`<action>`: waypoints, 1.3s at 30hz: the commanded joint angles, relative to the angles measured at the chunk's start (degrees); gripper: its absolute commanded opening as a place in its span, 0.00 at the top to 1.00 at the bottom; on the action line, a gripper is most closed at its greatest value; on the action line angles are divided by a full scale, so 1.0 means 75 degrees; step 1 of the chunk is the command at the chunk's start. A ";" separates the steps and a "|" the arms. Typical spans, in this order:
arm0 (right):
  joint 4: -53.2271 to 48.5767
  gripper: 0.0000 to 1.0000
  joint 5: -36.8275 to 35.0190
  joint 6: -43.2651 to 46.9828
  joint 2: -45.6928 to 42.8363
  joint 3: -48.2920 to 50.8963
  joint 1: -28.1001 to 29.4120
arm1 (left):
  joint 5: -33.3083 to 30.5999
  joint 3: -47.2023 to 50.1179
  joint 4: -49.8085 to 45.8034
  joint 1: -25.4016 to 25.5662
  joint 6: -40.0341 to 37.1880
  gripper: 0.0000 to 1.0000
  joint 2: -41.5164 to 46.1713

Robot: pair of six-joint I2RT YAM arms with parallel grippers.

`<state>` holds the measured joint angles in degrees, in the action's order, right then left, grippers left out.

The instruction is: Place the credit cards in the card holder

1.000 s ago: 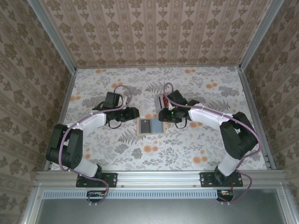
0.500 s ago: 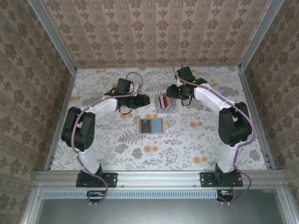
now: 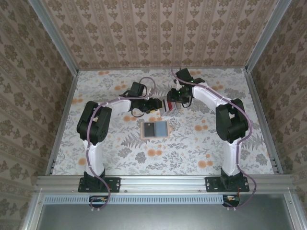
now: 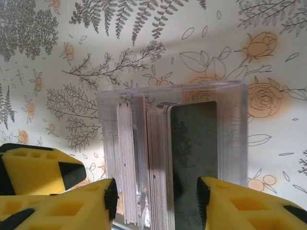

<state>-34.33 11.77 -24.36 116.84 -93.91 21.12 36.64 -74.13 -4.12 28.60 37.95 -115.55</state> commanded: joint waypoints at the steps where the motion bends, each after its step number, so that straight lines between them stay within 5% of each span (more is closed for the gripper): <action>1: -0.0430 0.50 -0.0320 0.0188 0.0287 -0.0378 0.0133 | 0.0249 0.0130 0.0491 0.0132 0.0329 0.51 -0.0080; 18: -0.1110 0.48 -0.2371 0.0688 0.0501 -0.1016 0.0594 | 0.0312 0.0133 0.0828 0.0358 0.0550 0.51 -0.0587; 39: -0.0773 0.47 -0.1277 0.0404 0.0223 -0.0922 0.0597 | 0.0329 0.0163 0.0911 0.0405 0.0630 0.51 -0.0736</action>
<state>-39.88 0.05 -20.97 121.43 -100.36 25.02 38.41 -73.14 2.81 31.05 42.09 -119.22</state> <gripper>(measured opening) 0.532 0.488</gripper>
